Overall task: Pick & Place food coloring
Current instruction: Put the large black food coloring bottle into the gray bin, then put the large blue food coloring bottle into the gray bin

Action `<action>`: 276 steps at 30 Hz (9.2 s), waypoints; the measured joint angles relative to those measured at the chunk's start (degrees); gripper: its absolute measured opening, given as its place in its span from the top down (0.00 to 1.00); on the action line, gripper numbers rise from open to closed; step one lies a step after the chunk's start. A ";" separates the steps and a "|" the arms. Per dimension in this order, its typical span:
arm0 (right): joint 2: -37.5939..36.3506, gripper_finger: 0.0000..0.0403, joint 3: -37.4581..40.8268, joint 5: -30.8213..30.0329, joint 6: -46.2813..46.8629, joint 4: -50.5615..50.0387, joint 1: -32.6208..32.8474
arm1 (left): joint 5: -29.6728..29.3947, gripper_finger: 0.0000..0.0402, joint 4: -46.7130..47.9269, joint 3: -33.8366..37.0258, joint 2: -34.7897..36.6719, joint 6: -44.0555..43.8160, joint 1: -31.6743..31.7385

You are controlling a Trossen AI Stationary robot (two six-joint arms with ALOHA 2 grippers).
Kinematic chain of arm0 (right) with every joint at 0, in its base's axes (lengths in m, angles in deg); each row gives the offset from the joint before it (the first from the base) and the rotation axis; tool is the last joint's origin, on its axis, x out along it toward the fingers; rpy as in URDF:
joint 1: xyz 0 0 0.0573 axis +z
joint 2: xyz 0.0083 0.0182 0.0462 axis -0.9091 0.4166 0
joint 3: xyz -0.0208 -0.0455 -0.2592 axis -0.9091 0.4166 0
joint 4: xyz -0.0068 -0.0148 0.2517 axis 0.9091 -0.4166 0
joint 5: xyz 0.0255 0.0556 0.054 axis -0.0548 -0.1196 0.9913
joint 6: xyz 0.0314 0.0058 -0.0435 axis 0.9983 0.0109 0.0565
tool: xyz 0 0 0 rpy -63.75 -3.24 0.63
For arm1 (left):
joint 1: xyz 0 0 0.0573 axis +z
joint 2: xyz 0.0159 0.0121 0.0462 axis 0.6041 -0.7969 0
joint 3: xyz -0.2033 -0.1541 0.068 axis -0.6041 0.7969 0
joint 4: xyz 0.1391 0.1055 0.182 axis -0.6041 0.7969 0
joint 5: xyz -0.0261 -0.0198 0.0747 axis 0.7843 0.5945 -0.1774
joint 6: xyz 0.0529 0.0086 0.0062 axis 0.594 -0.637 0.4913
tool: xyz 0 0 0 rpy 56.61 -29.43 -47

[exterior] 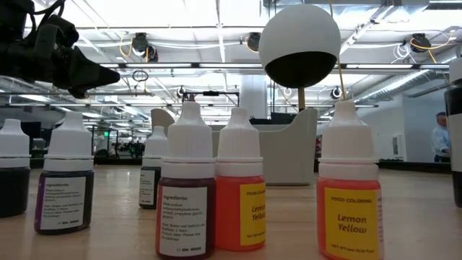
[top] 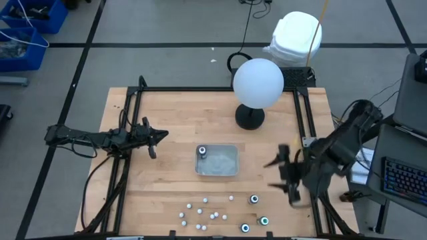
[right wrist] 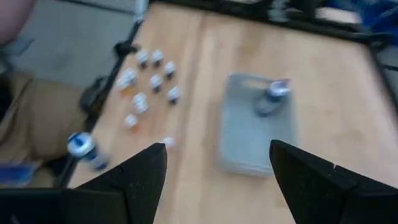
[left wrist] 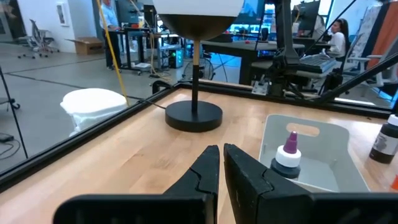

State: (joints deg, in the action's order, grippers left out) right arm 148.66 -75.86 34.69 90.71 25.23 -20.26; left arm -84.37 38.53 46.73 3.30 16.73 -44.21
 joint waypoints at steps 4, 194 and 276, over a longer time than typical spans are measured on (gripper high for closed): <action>2.48 0.32 7.87 4.51 -8.69 14.64 4.09 | -0.05 0.92 0.08 0.00 -0.01 -0.10 0.00; 28.57 0.44 -1.32 20.24 -27.69 48.19 -33.81 | -1.07 0.92 4.07 -0.02 0.00 2.14 0.00; -66.12 1.00 73.10 15.06 -31.80 60.19 -17.40 | -11.21 0.92 51.29 -117.34 -97.01 1.07 -19.12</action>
State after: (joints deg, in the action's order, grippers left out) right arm 82.54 -2.76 49.75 58.91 85.42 -37.65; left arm -95.58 89.82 -70.61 -93.70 17.80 -63.33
